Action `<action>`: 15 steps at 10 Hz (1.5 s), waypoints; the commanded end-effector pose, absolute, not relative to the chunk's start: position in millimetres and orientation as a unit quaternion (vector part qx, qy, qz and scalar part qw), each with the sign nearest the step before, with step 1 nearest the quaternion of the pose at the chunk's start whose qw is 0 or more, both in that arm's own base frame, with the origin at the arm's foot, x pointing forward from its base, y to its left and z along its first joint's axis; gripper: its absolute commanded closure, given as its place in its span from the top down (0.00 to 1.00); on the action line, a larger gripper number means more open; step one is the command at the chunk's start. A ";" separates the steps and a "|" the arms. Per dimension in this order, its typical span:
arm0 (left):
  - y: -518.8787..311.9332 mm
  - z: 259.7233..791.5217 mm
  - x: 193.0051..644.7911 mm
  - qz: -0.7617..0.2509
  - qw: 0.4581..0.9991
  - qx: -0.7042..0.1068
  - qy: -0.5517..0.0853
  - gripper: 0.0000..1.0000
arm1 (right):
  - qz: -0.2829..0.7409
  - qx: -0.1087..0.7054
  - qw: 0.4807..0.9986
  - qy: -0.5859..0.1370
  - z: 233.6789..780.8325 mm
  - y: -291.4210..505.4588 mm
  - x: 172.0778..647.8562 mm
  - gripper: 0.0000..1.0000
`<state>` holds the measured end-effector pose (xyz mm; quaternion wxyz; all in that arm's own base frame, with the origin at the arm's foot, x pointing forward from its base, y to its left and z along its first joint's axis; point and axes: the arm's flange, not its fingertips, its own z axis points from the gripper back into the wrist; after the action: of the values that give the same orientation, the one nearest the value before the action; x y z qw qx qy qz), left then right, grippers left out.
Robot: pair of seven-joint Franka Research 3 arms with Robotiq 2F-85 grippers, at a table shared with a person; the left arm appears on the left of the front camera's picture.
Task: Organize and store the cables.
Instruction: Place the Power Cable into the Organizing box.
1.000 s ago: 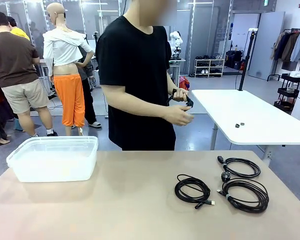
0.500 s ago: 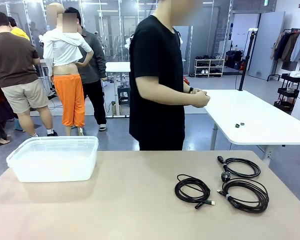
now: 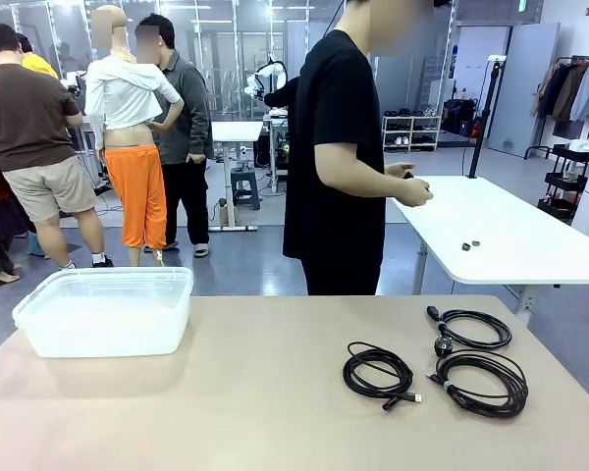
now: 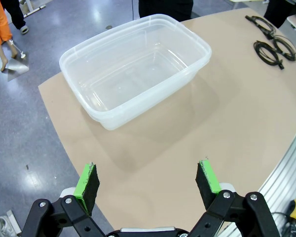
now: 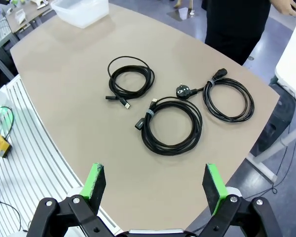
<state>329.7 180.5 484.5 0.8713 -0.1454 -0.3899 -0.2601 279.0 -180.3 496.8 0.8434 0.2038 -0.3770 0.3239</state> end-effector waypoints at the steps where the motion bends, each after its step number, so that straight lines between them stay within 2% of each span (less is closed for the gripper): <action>1: 182.2 483.1 329.8 -0.269 0.867 -0.151 -0.393 1.00 | 0.302 0.188 0.861 -0.365 502.3 -176.7 288.2 1.00; 3: 182.2 483.1 329.8 -0.269 0.867 -0.151 -0.393 1.00 | 0.270 0.172 0.882 -0.345 518.8 -166.8 311.1 1.00; 6: 182.2 483.1 329.8 -0.269 0.867 -0.151 -0.393 1.00 | 0.214 0.130 0.919 -0.303 545.8 -145.8 381.1 1.00; 8: 182.2 483.1 329.8 -0.269 0.867 -0.151 -0.393 1.00 | 0.192 0.114 0.936 -0.271 541.0 -141.1 426.8 1.00; 11: 182.2 483.1 329.8 -0.269 0.867 -0.151 -0.393 1.00 | 0.122 0.076 0.962 -0.233 517.3 -107.8 482.1 1.00; 15: 182.2 483.1 329.8 -0.269 0.867 -0.151 -0.393 1.00 | 0.023 0.011 0.983 -0.182 444.9 -32.7 593.4 1.00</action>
<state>330.1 180.3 483.4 0.8725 -0.1448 -0.3878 -0.2595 565.4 -40.3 443.1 0.9772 0.0358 -0.1996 0.0625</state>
